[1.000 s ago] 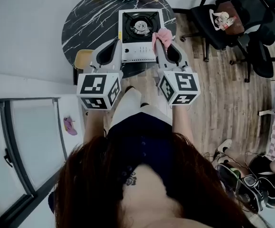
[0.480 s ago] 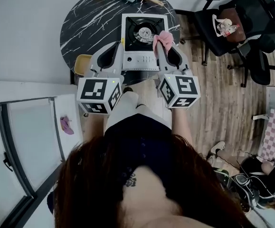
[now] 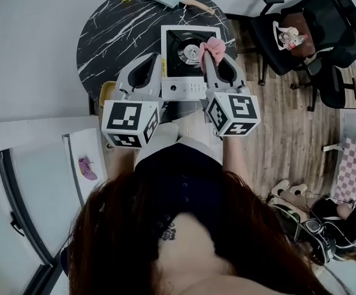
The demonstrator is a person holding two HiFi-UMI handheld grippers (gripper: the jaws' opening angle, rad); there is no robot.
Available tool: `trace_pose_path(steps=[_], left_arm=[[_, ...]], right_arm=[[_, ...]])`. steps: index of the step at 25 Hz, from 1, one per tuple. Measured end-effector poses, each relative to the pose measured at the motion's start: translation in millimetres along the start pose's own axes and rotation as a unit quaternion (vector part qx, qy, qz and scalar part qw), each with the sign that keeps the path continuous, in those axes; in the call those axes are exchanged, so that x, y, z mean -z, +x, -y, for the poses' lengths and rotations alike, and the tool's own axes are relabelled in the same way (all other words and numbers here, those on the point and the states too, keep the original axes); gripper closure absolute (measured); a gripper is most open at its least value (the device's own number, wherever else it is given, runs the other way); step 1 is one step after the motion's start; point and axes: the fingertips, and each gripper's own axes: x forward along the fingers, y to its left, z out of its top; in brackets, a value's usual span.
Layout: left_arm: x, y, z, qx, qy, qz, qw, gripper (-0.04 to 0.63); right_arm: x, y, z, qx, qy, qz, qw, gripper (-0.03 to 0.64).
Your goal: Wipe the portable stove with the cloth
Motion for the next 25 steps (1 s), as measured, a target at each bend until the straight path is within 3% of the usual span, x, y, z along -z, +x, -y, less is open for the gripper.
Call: trace_pose_path(steps=[14, 21, 25], left_arm=[[-2, 23, -38, 0.030, -0.011, -0.006, 0.9995, 0.584], [2, 40, -47, 0.009, -0.017, -0.008, 0.9998, 0.584], [4, 51, -51, -0.013, -0.024, -0.010, 0.9996, 0.584]], right_arm=[[-10, 40, 3, 0.025, -0.046, -0.015, 0.998, 0.552], [-19, 60, 30, 0.014, -0.068, -0.016, 0.997, 0.552], [-20, 74, 40, -0.014, -0.077, -0.025, 0.997, 0.552]])
